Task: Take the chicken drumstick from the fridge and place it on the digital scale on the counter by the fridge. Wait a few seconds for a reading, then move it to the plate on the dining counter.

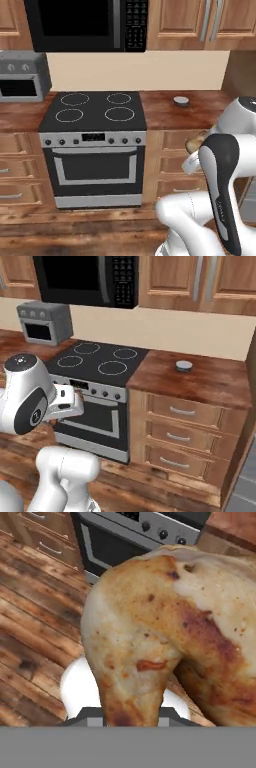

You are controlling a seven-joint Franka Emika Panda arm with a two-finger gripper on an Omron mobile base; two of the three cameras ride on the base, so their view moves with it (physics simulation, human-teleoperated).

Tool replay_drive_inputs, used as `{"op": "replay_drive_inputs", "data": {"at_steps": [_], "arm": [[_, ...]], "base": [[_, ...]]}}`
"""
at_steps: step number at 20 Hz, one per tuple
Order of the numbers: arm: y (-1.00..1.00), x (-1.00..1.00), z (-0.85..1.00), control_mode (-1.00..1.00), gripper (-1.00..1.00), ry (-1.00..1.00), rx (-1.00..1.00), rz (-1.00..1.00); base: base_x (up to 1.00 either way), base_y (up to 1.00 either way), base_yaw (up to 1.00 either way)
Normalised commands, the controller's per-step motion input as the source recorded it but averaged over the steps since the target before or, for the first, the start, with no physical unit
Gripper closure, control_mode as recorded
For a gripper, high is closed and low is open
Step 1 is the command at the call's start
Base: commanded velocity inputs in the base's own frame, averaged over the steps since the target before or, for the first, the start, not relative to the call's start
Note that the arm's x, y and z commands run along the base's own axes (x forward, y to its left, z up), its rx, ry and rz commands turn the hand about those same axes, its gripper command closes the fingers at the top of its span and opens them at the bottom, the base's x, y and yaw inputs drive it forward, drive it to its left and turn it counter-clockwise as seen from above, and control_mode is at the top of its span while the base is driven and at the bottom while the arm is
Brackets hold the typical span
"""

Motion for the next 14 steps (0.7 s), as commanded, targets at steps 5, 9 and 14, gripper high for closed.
{"op": "replay_drive_inputs", "data": {"at_steps": [5,9,14], "arm": [[0.00,0.00,0.00,1.00,1.00,0.00,0.00,0.00],[0.00,0.00,0.00,1.00,1.00,0.00,0.00,0.00],[0.00,0.00,0.00,1.00,1.00,0.00,0.00,0.00]], "base": [[-0.07,0.03,0.83],[0.00,0.00,0.83],[0.00,0.00,0.87]]}}
